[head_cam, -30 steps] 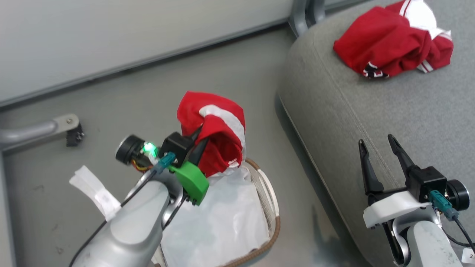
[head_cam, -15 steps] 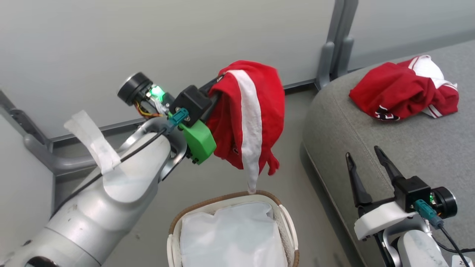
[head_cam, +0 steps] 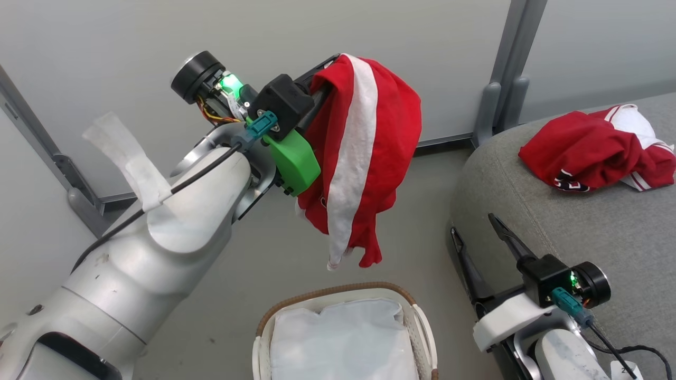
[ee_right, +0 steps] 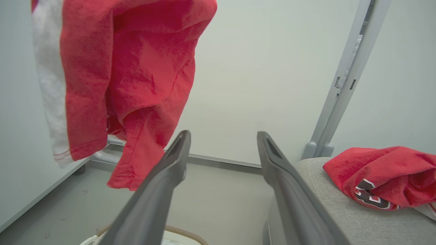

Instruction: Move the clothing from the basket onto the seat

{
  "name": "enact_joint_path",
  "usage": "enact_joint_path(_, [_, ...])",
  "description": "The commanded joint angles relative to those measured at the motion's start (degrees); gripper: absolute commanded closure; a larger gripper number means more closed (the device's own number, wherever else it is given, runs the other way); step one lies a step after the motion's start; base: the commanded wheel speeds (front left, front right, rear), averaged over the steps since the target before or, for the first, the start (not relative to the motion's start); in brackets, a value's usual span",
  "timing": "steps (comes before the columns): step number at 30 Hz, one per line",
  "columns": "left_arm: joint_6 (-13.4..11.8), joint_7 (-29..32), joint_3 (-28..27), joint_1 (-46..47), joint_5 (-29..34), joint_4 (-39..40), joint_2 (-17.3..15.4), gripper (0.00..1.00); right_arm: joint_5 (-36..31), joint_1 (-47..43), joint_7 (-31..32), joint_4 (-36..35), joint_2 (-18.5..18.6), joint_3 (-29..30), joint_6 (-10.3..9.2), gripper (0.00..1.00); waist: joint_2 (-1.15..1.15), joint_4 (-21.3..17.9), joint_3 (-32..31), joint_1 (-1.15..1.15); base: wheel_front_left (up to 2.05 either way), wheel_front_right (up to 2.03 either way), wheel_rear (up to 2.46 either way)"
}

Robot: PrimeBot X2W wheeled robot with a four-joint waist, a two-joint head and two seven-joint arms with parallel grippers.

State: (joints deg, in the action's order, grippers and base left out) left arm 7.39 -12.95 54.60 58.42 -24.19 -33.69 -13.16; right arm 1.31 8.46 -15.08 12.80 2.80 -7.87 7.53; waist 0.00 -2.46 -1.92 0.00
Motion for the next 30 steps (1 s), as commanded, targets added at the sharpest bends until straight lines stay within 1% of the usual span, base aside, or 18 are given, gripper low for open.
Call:
enact_joint_path(1, [0.2, -0.4, 0.0, 1.2, -0.4, -0.1, 0.3, 1.0, -0.3, 0.9, -0.1, 0.4, 0.2, -0.7, -0.08, 0.0, 0.0, 0.2, 0.0, 0.0, 0.0, 0.0, 0.0])
enact_joint_path(7, [0.2, -0.7, 0.4, 3.3, -0.8, -0.2, 0.9, 1.0, -1.9, 4.4, -0.1, 4.0, 0.2, -3.6, -0.08, 0.0, 0.0, 1.0, 0.2, 0.0, 0.0, 0.0, 0.0])
enact_joint_path(13, [0.2, -1.2, 2.1, 5.4, -1.2, 1.0, 2.6, 1.0, 0.1, 9.3, -0.1, 9.3, 0.2, -6.8, -0.08, 0.0, 0.0, 2.4, 0.7, 0.0, 0.0, 0.0, 0.0])
enact_joint_path(17, [0.2, -1.4, 3.7, 6.7, -2.0, 2.9, 4.2, 1.0, 0.5, 11.9, -0.1, 13.2, 0.2, -7.6, -0.08, 0.0, 0.0, 3.9, 1.2, 0.0, 0.0, 0.0, 0.0])
enact_joint_path(24, [0.1, -1.6, 5.3, 7.5, -2.9, 6.7, 5.4, 1.0, 0.9, 16.1, -0.1, 18.4, 0.2, -8.3, -0.08, 0.0, 0.0, 5.9, 1.8, 0.0, 0.0, 0.0, 0.0])
enact_joint_path(25, [0.1, -1.6, 5.4, 7.3, -3.2, 7.0, 5.4, 1.0, 0.9, 16.6, -0.1, 18.7, 0.2, -8.4, -0.08, 0.12, 0.0, 6.1, 1.9, 0.0, 0.0, 0.0, 0.0])
enact_joint_path(26, [0.1, -1.5, 5.5, 7.1, -3.5, 7.3, 5.4, 1.0, 0.8, 17.3, -0.1, 18.8, 0.2, -8.4, -0.08, 0.55, 0.0, 6.4, 2.0, 0.0, 0.0, 0.0, 0.0])
enact_joint_path(27, [0.1, -1.4, 5.4, 6.9, -3.7, 7.5, 5.2, 1.0, 0.7, 17.6, -0.1, 18.7, 0.2, -8.4, -0.08, 0.67, 0.0, 6.5, 2.0, 0.0, 0.0, 0.0, 0.0])
enact_joint_path(28, [0.0, -1.3, 5.3, 6.4, -3.9, 7.6, 4.9, 1.0, 0.5, 17.7, -0.1, 18.6, 0.2, -8.2, -0.08, 0.85, 0.0, 6.6, 2.1, 0.0, 0.0, 0.0, 0.0])
enact_joint_path(29, [-0.2, -1.2, 5.2, 6.0, -4.1, 7.5, 4.5, 1.0, 0.4, 17.8, -0.1, 18.2, 0.2, -7.9, -0.08, 1.0, 0.0, 6.6, 2.1, 0.0, 0.0, 0.0, 0.0])
enact_joint_path(30, [-0.4, -1.2, 5.0, 5.5, -4.5, 7.3, 4.1, 1.0, 0.2, 17.8, -0.1, 17.8, 0.2, -7.5, -0.08, 1.0, 0.0, 6.6, 2.2, 0.0, 0.0, 0.0, 0.0])
